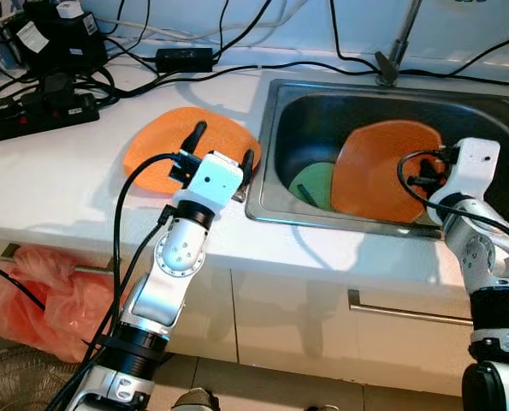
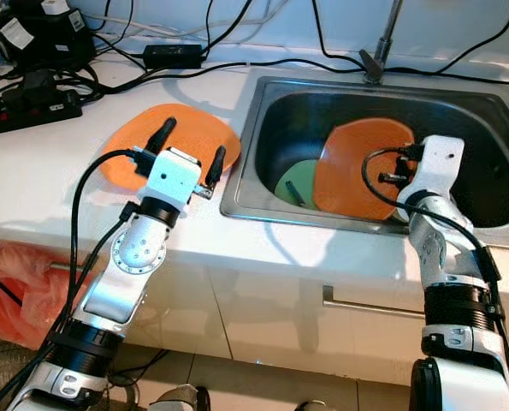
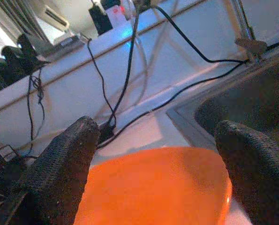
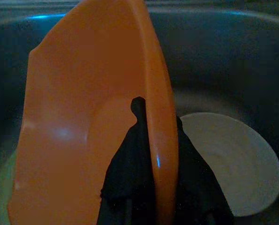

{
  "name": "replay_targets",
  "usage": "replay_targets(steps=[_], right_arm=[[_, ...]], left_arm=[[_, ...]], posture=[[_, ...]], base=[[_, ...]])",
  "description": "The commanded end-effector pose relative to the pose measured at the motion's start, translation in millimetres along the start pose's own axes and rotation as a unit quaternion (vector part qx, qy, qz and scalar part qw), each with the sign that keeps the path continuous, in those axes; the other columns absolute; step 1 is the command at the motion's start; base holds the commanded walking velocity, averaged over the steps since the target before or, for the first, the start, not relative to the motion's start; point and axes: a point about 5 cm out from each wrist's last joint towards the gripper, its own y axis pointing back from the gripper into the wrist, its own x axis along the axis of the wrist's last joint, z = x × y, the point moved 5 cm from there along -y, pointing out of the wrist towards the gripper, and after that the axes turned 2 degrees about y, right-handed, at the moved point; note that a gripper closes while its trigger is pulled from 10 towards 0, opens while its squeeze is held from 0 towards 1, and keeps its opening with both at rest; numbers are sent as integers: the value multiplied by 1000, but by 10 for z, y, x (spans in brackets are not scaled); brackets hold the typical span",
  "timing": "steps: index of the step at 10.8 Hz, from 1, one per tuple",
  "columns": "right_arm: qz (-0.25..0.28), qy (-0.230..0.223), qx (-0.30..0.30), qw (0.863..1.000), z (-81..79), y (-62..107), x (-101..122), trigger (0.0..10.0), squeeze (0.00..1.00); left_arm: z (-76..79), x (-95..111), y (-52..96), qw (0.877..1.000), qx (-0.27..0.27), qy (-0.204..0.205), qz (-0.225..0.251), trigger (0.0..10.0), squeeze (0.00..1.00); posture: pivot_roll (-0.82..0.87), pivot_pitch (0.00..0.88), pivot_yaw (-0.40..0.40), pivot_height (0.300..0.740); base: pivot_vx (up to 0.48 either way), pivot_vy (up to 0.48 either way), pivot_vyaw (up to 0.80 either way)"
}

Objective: Kitchen organization

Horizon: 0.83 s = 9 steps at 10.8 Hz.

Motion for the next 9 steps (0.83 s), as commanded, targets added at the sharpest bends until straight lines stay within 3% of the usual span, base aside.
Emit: replay_targets(steps=[1, 2, 8, 9], right_arm=[[2, 8, 2, 1000, 25, 6, 16, 10000, 729], [-1, 6, 2, 1000, 27, 1, 3, 10000, 1000], [-3, -6, 4, 1000, 12, -22, -29, 10000, 1000], [-2, -9, 7, 1000, 6, -17, -20, 10000, 1000]], left_arm=[[-10, 8, 2, 1000, -4, 2, -4, 10000, 0], [-5, 8, -5, 1000, -7, 1, -5, 10000, 0], [-12, 4, -24, 1000, -15, -6, -14, 10000, 0], [-11, -66, -26, 999, -14, -6, -43, 10000, 0]], posture=[[71, 57, 34, 740], [71, 57, 34, 740], [75, 62, 42, 740], [76, 63, 43, 740]], base=[[0, 0, 0], [0, 0, 0], [0, 0, 0], [0, 0, 0]])
